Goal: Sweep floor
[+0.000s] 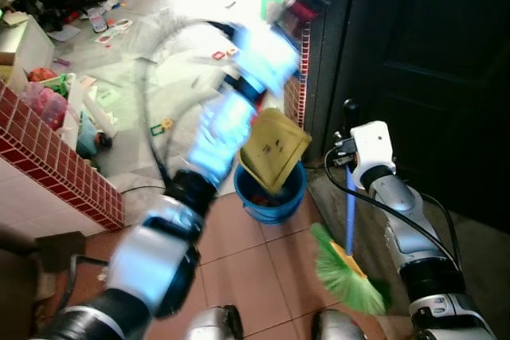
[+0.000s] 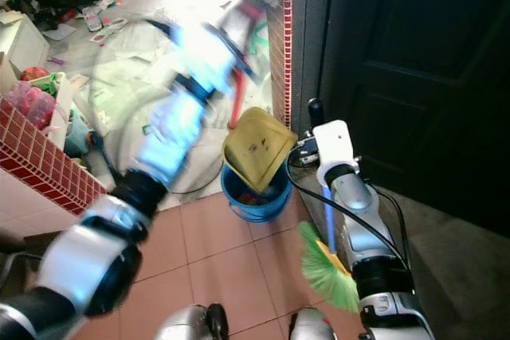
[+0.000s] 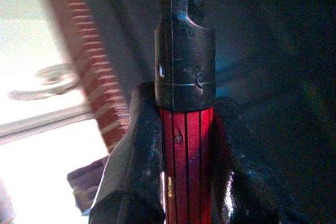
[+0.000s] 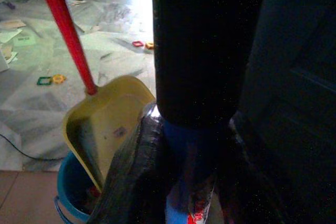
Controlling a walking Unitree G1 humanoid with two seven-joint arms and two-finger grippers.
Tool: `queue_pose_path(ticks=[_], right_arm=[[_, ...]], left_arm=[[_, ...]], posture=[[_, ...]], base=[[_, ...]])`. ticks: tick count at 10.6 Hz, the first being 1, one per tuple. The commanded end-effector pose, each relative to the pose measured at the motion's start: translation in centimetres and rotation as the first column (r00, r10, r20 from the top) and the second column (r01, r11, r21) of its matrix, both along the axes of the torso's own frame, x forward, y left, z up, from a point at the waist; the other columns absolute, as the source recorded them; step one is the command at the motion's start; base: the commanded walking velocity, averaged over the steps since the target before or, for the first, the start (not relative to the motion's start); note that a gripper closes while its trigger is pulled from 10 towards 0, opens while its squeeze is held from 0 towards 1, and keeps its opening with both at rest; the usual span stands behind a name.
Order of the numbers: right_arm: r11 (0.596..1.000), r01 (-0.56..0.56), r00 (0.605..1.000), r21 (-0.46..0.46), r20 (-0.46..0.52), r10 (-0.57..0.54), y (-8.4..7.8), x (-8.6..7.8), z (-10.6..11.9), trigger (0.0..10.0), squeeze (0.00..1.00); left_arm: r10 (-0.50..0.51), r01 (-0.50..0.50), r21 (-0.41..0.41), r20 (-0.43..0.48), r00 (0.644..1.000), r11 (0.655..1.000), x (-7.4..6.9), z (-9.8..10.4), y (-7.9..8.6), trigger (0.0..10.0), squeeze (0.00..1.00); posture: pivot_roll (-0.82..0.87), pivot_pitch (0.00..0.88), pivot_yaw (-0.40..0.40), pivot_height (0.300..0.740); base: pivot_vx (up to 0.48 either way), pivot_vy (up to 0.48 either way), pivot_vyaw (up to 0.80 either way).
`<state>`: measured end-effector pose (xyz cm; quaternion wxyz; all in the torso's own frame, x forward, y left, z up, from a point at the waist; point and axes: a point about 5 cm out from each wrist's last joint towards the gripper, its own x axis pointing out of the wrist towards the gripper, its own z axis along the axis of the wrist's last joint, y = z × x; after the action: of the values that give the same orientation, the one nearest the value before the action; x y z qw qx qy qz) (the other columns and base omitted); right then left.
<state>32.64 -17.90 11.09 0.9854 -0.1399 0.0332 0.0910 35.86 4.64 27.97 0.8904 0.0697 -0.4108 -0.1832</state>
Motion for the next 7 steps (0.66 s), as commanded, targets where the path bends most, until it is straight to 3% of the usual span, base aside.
queue_pose_path(ticks=[1,2,4,5,6,7], right_arm=[[1.0,-0.023,1.0,0.019,-0.014,0.024,0.6,0.1,-0.3,10.0,0.0],[0.999,-0.029,0.999,0.019,-0.031,0.03,0.8,0.1,-0.6,10.0,0.0],[0.997,-0.071,0.994,0.021,-0.086,0.072,2.0,0.2,-1.5,10.0,0.0],[0.996,-0.082,0.991,0.024,-0.102,0.084,2.3,0.0,-2.0,10.0,0.0],[0.995,-0.084,0.989,0.044,-0.119,0.089,2.7,-0.4,-2.8,10.0,0.0],[0.996,-0.08,0.989,0.047,-0.12,0.085,2.8,-0.5,-3.0,10.0,0.0]], left_arm=[[0.181,-0.16,-0.156,0.131,0.975,0.975,0.2,5.3,4.2,10.0,0.0],[0.301,-0.267,-0.228,0.128,0.945,0.936,0.5,6.8,7.1,10.0,0.0],[0.444,-0.404,-0.241,0.143,0.885,0.883,0.4,7.6,11.4,10.0,0.0],[0.487,-0.456,-0.223,0.106,0.867,0.862,0.7,6.7,12.6,10.0,0.0],[0.544,-0.534,-0.172,0.013,0.839,0.828,1.2,3.9,13.7,10.0,0.0],[0.572,-0.572,-0.147,-0.045,0.819,0.807,1.5,2.4,13.9,10.0,0.0]], posture=[[-0.17,0.036,0.097,0.74],[-0.16,0.031,0.089,0.74],[-0.14,0.026,0.079,0.74],[-0.14,0.024,0.075,0.74],[-0.14,0.018,0.071,0.74],[-0.14,0.018,0.071,0.74]], base=[[0.0,0.0,0.0],[0.0,0.0,0.0],[0.0,0.0,0.0],[0.0,0.0,0.0],[0.0,0.0,0.0],[0.0,0.0,0.0]])
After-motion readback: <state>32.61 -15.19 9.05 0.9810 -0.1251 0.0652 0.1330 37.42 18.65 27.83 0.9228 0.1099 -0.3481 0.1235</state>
